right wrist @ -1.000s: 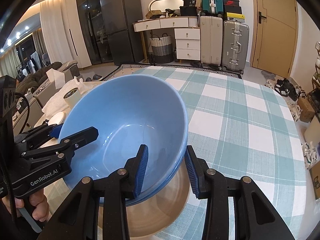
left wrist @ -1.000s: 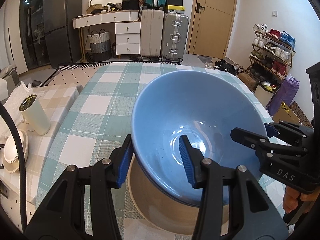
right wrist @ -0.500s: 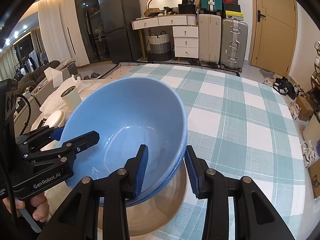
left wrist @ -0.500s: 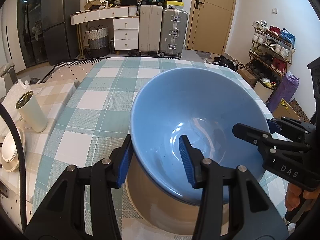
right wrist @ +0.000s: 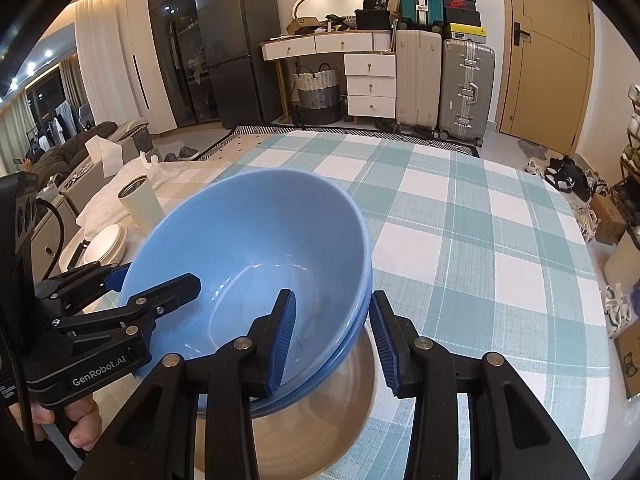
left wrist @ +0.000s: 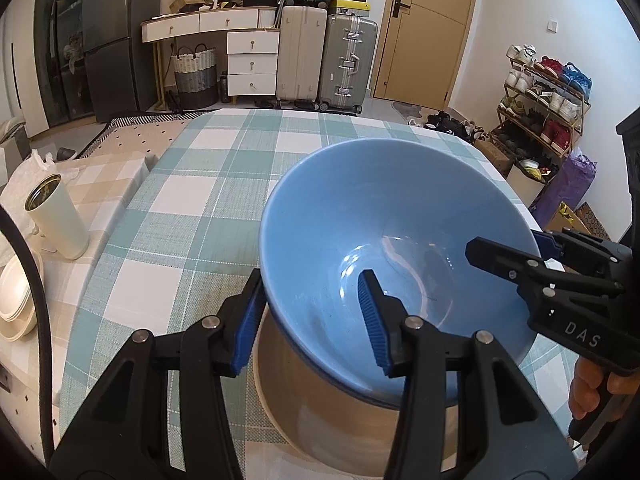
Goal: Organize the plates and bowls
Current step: 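Lower the blue bowls onto the cream plates and open both grippers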
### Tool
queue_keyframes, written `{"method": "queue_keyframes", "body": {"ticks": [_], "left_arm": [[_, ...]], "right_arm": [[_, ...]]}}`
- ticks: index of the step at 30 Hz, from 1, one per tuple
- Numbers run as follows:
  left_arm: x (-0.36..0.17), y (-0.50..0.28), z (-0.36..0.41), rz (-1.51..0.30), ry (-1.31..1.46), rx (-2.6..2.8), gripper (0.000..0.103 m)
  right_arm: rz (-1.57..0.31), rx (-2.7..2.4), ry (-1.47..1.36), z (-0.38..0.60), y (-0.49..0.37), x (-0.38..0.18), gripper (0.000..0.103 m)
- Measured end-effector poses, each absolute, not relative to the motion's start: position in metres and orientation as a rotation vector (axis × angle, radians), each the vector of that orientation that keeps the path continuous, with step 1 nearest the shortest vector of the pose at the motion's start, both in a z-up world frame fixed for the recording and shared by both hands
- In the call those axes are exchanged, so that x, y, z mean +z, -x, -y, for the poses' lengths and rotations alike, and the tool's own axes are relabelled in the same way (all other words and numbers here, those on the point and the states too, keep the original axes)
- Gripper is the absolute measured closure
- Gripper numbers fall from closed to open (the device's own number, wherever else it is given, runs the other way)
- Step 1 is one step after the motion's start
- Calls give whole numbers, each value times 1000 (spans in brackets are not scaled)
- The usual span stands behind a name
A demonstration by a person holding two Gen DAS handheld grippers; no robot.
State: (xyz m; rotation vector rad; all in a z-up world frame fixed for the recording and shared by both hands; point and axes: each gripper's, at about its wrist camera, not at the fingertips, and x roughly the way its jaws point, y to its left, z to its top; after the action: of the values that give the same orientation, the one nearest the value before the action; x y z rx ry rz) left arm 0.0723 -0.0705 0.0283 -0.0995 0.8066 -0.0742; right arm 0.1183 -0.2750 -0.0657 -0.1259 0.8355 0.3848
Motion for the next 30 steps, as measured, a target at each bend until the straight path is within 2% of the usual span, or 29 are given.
{"method": "queue_keyframes", "body": {"ticks": [6,11,14,15,19,23,24,26,30], "left_arm": [[28,-76,68,-805,98,-77,59],[28,-76,68,-798,78,-83,54],[30,-73,67,-785,64,-82,35],[32,-71,65,-773,63,-86,29],[39,-63,60,-735,55,-109,27],[46,-55,54,-697,35,-110,21],[47,-52,51,-687,30,-109,19],[48,-48,48,-677,23,-108,3],[53,-38,36,-645,34,-114,2]], "right_arm": [[-836,387,132,273,-121,-65,62],[-832,406,135,272,-121,-65,55],[-818,404,156,271,-120,-63,51],[-813,401,164,271,-119,-63,45],[-778,420,168,274,-114,-56,22],[-735,432,169,282,-108,-49,12],[-719,434,168,284,-106,-47,6],[-685,438,161,290,-101,-43,3],[-629,446,131,302,-92,-37,1]]}}
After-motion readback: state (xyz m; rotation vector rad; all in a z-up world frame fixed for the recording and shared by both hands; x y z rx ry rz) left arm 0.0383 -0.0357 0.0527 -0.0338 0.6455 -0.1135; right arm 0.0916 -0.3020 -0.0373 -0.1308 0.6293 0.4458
